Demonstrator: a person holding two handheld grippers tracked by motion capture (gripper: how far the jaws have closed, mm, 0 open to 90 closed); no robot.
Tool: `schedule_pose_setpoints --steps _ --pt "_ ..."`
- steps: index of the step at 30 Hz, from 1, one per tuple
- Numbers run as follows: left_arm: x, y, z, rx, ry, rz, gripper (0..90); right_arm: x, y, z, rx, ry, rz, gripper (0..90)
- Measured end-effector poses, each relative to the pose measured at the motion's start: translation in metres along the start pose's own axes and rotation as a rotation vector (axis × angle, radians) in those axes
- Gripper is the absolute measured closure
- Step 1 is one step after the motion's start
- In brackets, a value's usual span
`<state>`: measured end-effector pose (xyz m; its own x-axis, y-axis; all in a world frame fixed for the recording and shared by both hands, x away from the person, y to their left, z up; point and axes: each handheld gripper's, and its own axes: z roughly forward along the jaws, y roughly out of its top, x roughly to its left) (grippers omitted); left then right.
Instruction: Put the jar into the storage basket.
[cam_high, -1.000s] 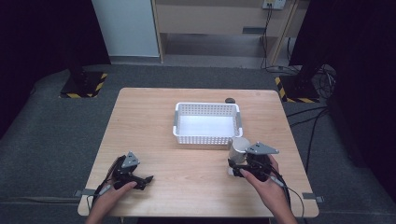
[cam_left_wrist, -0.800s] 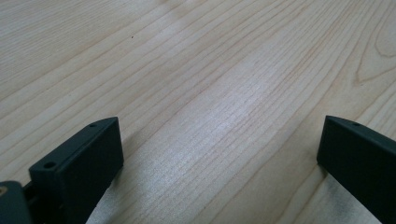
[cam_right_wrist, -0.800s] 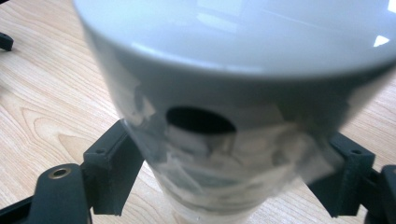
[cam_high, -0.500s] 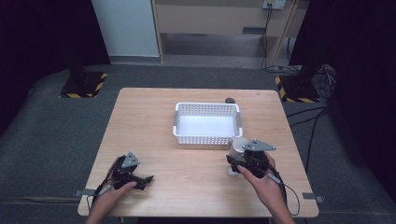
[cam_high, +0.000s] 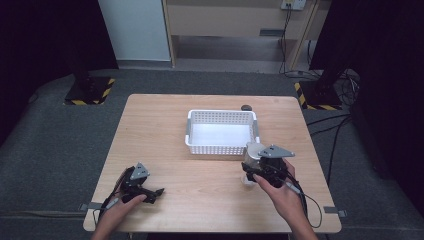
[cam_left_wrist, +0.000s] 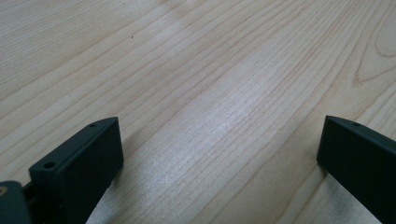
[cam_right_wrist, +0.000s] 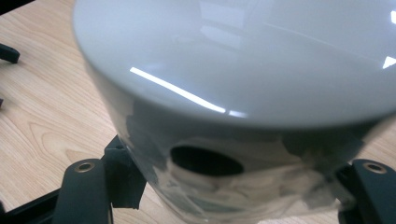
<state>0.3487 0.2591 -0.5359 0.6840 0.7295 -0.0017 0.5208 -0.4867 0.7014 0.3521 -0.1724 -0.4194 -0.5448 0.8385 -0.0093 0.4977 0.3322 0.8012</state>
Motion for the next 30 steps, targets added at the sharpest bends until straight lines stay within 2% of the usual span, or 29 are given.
schedule_pose_setpoints --steps 18,30 --pt "0.0 0.0 0.0 0.0 0.0 0.0 0.0 -0.003 0.022 -0.009 0.006 -0.012 0.008 31.2" --pt "0.0 0.0 0.0 0.0 0.0 0.0 0.0 -0.004 0.052 -0.017 -0.004 -0.014 -0.004 31.2"
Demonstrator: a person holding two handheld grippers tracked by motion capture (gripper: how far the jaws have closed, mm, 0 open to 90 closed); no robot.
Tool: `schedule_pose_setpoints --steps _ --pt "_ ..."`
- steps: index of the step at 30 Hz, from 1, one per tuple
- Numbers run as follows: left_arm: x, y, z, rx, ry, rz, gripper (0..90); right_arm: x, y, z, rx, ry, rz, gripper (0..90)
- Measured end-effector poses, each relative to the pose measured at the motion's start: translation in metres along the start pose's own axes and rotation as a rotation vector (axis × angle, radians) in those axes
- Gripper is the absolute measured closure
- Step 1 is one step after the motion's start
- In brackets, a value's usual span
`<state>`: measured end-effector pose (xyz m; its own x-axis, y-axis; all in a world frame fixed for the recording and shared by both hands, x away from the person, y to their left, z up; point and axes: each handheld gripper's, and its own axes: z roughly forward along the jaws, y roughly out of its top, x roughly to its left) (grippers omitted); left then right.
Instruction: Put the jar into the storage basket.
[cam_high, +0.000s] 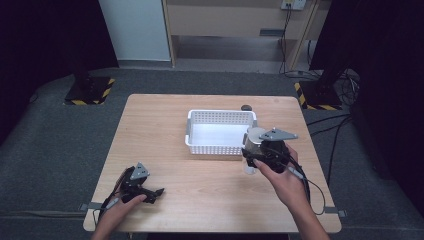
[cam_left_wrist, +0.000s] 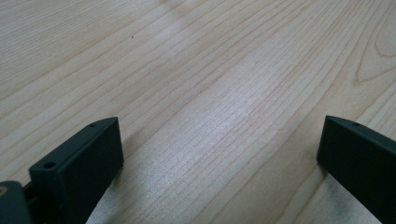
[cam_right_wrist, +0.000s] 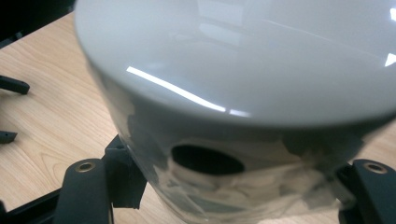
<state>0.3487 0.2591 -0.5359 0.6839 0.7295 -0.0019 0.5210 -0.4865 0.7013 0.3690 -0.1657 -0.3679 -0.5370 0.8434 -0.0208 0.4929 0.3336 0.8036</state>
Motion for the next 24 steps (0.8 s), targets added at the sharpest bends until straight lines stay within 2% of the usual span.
schedule_pose_setpoints --steps 11,24 --pt "0.0 0.0 0.0 0.0 0.0 0.001 0.0 0.0 0.039 -0.002 -0.025 -0.009 -0.013 31.2" --pt "0.0 0.0 0.0 -0.002 0.0 -0.002 0.0 -0.009 0.068 0.022 -0.033 -0.029 -0.002 31.2"
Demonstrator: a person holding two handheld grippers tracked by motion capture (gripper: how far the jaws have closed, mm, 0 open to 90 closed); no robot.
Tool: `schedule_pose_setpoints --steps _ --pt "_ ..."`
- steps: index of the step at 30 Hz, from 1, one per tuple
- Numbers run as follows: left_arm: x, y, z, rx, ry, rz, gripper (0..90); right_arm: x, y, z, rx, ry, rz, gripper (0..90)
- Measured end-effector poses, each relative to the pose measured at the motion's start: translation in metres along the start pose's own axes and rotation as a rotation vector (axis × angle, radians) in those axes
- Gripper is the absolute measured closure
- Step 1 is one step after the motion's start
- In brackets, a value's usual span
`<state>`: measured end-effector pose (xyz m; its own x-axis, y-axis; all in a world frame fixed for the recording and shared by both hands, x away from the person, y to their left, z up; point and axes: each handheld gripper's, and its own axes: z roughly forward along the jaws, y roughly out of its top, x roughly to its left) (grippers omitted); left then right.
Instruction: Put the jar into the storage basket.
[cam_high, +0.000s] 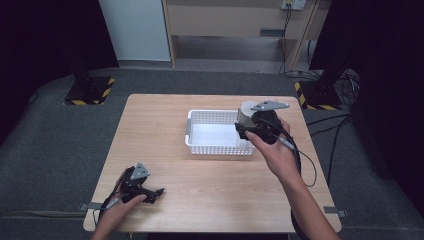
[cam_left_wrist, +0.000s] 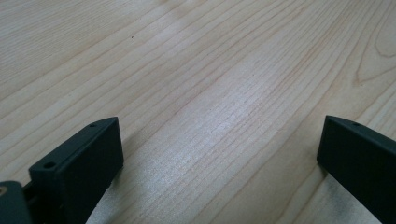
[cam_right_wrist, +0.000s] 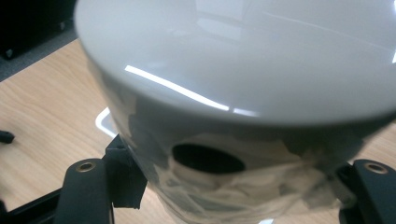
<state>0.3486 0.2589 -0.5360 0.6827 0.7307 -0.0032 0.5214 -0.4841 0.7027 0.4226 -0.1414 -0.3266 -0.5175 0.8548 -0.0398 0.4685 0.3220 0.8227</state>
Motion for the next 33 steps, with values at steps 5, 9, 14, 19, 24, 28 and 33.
schedule_pose_setpoints --steps 5,9,14,19,24,28,33 --pt "0.0 0.0 0.0 0.002 0.0 0.003 0.0 -0.004 0.007 0.013 -0.003 -0.01 0.007 31.2" --pt "0.0 0.0 0.0 0.0 -0.001 0.001 0.0 -0.007 0.011 0.025 0.005 -0.02 0.008 31.2" --pt "0.0 0.0 0.0 0.0 0.0 0.0 0.0 -0.013 0.017 0.036 0.002 -0.037 0.021 31.2" --pt "0.0 0.0 0.0 0.0 0.0 0.0 0.0 -0.016 0.019 0.044 0.005 -0.048 0.026 31.2" --pt "0.0 0.0 0.0 0.0 0.0 0.001 0.0 -0.018 0.021 0.05 0.006 -0.052 0.032 31.2" --pt "0.0 0.0 0.0 0.0 0.0 0.001 0.0 -0.02 0.021 0.056 0.008 -0.057 0.039 31.2" --pt "0.0 0.0 0.0 0.0 0.0 0.001 0.0 -0.022 0.021 0.068 0.018 -0.068 0.043 31.2"
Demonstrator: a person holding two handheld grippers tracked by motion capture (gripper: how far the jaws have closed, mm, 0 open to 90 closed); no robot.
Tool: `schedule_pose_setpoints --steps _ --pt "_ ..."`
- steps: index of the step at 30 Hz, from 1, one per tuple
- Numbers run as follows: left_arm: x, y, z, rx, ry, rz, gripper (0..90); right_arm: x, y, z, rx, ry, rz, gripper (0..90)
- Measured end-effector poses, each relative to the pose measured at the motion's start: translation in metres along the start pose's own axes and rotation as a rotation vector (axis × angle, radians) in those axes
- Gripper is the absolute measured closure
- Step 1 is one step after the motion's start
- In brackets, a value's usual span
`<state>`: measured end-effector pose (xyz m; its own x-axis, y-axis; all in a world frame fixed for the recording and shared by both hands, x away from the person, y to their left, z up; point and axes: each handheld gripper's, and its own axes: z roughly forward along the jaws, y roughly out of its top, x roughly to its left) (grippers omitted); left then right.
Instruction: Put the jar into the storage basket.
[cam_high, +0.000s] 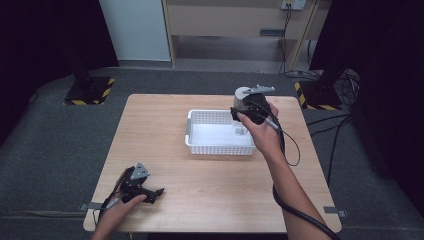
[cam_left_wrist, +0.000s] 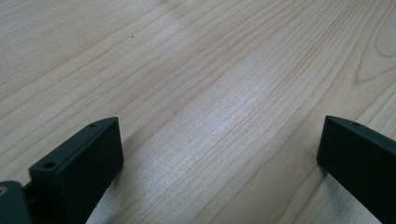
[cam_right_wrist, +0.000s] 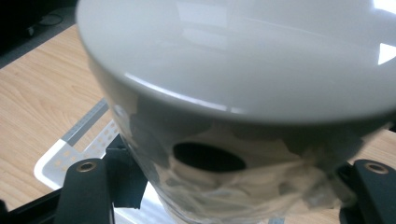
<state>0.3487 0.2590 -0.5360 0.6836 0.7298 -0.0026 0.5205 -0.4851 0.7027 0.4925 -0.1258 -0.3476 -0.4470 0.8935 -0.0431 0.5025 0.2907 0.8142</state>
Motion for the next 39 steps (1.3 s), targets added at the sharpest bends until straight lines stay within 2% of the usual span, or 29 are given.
schedule_pose_setpoints --steps 16,24,39 --pt "0.0 0.0 0.0 -0.001 0.0 -0.001 0.0 -0.001 -0.002 0.03 0.014 -0.014 0.023 31.2" --pt "0.0 0.0 0.0 -0.001 0.0 -0.001 0.0 0.001 -0.009 0.042 0.029 -0.013 0.033 31.2" --pt "0.0 0.0 0.0 0.002 0.0 0.001 0.0 0.002 -0.025 0.052 0.037 -0.023 0.055 31.2"
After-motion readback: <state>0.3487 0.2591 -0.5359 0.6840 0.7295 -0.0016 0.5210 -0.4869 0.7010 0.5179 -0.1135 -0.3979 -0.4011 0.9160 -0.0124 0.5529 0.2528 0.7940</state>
